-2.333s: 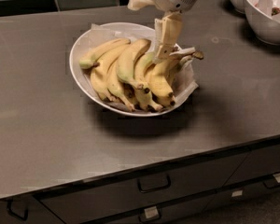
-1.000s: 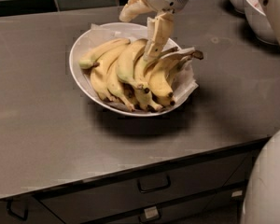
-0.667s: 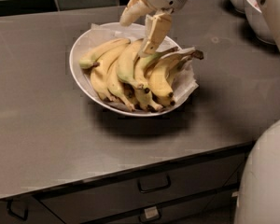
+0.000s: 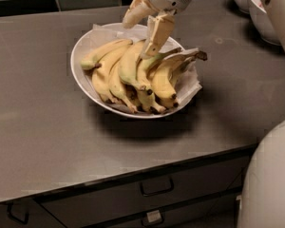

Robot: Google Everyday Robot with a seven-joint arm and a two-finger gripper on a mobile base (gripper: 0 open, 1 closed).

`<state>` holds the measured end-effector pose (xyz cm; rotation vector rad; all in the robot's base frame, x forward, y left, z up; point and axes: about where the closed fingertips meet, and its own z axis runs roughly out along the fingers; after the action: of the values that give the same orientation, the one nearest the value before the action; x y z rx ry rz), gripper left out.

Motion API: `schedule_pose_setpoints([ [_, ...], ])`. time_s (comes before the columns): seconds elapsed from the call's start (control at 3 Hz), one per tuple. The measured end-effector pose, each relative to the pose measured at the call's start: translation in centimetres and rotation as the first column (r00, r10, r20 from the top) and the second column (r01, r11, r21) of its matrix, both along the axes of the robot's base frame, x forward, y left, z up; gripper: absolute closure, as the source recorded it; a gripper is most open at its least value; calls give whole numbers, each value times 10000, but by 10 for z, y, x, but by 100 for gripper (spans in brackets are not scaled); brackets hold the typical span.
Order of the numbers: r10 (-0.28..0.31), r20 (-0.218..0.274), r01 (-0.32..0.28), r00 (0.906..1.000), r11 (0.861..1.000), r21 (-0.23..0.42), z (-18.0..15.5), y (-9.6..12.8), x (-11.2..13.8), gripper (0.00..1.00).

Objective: Pick banana from white bowl

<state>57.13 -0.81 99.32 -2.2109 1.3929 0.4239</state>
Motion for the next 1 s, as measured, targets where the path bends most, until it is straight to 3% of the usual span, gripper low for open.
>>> schedule_pose_setpoints([
  [1.0,-54,-774,51,9970,10000,-32,-18,-5,-19,37],
])
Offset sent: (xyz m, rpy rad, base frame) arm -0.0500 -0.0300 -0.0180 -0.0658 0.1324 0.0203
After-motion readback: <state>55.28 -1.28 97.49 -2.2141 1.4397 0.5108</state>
